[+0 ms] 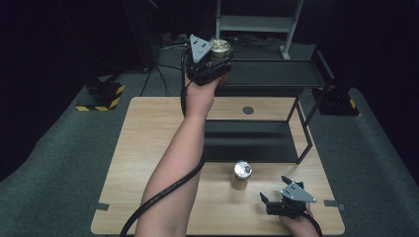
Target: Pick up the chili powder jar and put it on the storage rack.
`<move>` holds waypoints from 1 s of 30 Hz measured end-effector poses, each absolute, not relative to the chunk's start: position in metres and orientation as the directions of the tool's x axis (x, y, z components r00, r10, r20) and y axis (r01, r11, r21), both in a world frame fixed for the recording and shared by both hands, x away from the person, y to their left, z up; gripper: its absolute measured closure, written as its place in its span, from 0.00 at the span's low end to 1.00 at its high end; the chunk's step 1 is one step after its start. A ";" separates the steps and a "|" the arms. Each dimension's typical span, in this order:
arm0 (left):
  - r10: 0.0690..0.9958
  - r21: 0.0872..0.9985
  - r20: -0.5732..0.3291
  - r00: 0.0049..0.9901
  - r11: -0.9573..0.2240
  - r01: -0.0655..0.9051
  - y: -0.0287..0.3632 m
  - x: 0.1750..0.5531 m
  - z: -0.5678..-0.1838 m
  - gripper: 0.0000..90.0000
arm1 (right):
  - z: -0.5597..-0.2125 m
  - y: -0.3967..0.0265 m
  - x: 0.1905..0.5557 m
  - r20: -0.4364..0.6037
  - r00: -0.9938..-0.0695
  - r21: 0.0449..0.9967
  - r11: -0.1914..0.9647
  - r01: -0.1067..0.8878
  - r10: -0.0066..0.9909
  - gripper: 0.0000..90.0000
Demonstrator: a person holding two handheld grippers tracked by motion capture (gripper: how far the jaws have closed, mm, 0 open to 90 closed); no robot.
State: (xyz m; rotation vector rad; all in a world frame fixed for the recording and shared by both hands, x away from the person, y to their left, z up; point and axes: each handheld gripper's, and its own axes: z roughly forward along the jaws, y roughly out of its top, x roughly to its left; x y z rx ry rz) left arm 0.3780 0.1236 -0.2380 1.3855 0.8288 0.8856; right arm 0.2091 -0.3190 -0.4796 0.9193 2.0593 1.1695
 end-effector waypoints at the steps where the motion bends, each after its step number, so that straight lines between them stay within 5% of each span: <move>1: 0.893 0.999 0.026 0.449 -0.011 -0.035 0.123 0.378 -0.238 0.38 | -0.480 -0.319 0.209 -0.155 -0.586 0.886 0.374 0.275 0.796 0.00; 12: 0.894 0.999 0.016 0.448 0.001 -0.038 0.122 0.379 -0.240 0.37 | -0.479 -0.319 0.210 -0.150 -0.586 0.886 0.372 0.278 0.796 0.00; 15: 0.898 0.999 0.023 0.439 -0.005 -0.042 0.121 0.378 -0.239 0.31 | -0.480 -0.320 0.209 -0.152 -0.586 0.887 0.372 0.275 0.796 0.00; 22: 0.911 1.000 0.004 0.412 0.000 -0.010 0.115 0.375 -0.235 0.00 | -0.480 -0.320 0.209 -0.152 -0.587 0.887 0.372 0.274 0.795 0.00; 30: 0.908 1.000 0.012 0.418 -0.003 -0.022 0.117 0.365 -0.235 0.00 | -0.480 -0.319 0.209 -0.155 -0.587 0.885 0.376 0.274 0.794 0.00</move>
